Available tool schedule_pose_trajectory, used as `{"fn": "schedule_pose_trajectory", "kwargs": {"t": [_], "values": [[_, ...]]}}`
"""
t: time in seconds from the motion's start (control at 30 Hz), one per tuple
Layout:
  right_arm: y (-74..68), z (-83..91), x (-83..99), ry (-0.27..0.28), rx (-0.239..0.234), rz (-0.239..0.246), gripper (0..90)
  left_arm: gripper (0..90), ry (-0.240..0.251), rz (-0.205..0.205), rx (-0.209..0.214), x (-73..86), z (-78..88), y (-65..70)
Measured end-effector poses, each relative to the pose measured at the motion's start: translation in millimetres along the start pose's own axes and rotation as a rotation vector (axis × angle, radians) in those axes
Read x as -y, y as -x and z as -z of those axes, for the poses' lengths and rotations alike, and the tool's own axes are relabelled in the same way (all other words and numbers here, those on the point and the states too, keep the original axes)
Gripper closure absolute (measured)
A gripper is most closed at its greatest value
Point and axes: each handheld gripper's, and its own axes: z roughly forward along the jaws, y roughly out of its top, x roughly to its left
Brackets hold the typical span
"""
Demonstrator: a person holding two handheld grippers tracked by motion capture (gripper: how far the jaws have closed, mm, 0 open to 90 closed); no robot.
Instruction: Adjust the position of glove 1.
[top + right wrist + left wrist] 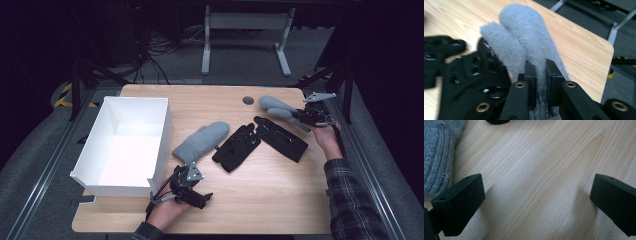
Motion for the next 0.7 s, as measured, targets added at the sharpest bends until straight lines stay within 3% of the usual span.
{"fn": "schedule_pose_trajectory", "kwargs": {"t": [0.27, 0.57, 0.7], "values": [[-22.6, 22.7, -3.2, 0.038, -0.05, 0.004, 82.7, 0.2, 0.001, 0.002, -0.002, 0.0, -0.1, 0.2], [-51.2, 49.8, 11.1, 0.06, -0.116, 0.003, 82.7, 0.2, 0.003, 0.004, -0.003, 0.0, -0.2, 0.6], [-56.8, 56.6, 17.1, 0.061, -0.129, 0.0, 82.7, 0.2, 0.003, 0.004, -0.003, 0.0, -0.3, 0.6]]}}
